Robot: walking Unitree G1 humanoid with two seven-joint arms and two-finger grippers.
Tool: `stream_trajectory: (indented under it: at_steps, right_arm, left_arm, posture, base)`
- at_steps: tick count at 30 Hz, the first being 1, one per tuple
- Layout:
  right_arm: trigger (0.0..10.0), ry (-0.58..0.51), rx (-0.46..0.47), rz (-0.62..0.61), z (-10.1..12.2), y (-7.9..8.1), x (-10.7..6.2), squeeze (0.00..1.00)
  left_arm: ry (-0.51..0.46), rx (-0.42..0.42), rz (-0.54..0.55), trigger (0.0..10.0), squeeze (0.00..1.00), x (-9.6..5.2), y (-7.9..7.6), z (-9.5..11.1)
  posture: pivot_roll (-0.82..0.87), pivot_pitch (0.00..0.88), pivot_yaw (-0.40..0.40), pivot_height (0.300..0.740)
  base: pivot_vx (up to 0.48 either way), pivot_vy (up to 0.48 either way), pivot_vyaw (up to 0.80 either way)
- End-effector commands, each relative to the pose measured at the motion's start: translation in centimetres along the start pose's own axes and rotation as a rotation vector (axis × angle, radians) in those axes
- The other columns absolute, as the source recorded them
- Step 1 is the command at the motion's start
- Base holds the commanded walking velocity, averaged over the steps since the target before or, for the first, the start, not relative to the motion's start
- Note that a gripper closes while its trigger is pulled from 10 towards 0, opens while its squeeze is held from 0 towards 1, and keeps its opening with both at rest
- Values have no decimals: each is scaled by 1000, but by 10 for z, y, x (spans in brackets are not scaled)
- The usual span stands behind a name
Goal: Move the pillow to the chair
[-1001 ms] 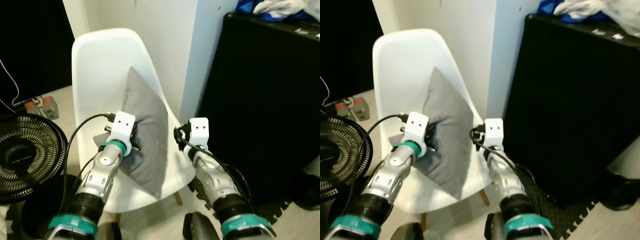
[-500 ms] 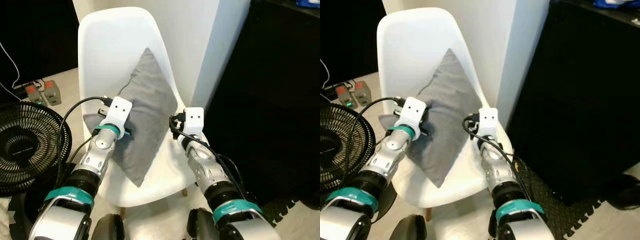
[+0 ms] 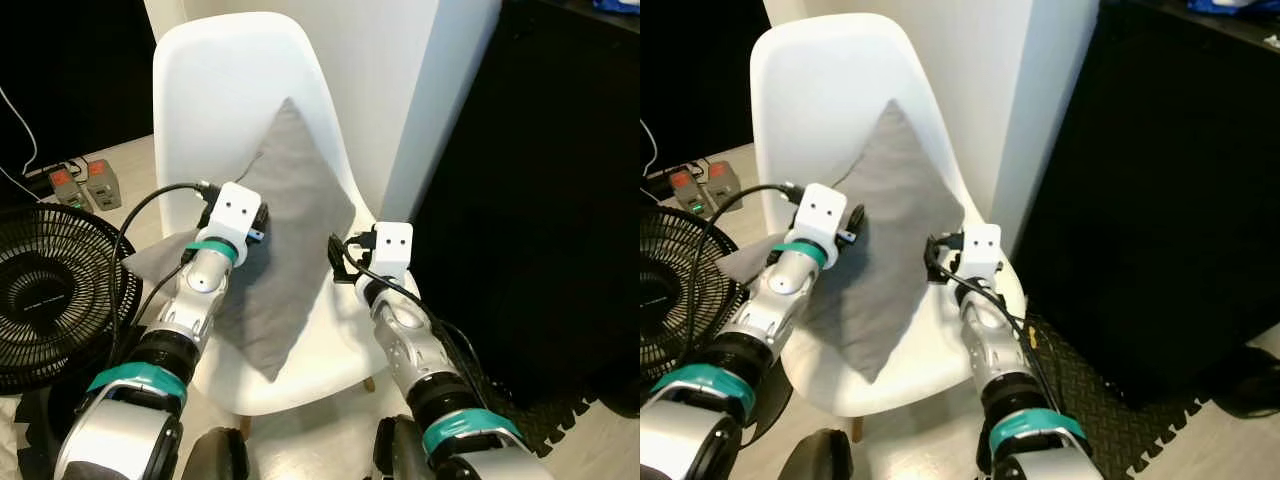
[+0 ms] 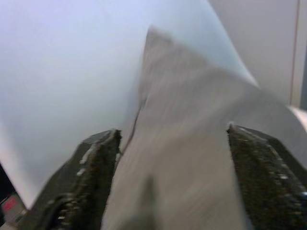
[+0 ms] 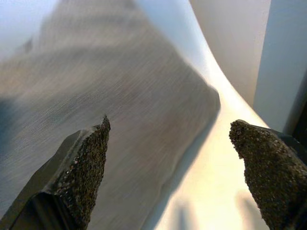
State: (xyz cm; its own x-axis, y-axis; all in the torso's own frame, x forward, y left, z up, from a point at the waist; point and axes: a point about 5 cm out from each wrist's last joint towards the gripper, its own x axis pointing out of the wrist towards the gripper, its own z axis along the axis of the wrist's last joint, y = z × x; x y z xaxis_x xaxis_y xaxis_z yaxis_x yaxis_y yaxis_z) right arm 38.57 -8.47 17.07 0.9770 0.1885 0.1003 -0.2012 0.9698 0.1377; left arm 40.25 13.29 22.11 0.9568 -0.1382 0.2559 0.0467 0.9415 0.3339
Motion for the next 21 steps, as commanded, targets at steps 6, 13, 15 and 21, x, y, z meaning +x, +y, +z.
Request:
stream_trajectory:
  at_steps: [6, 13, 15, 21]
  right_arm:
    - [10000, 29, -9, -29, -15, -8, -9, 1000]
    - [10000, 43, -61, -2, -22, -11, -21, 0]
    - [10000, 44, -68, 12, -23, -11, -24, 0]
    - [10000, 33, -91, 45, -32, -9, -44, 0]
  left_arm:
    - [38, -22, 66, 10000, 1000, -4, 26, -12]
    - [16, -156, 101, 10000, 0, -17, 33, -16]
    - [15, -183, 96, 10000, 0, -23, 30, -18]
    - [31, -267, 72, 10000, 0, -67, -3, -23]
  posture:
    - [-26, 180, 59, 600]
    - [-7, 125, 28, 600]
    - [-7, 125, 28, 600]
    - [1, 102, 3, 600]
  base:
    - [0, 0, 0]
    - [0, 0, 0]
    - [0, 0, 0]
    - [0, 0, 0]
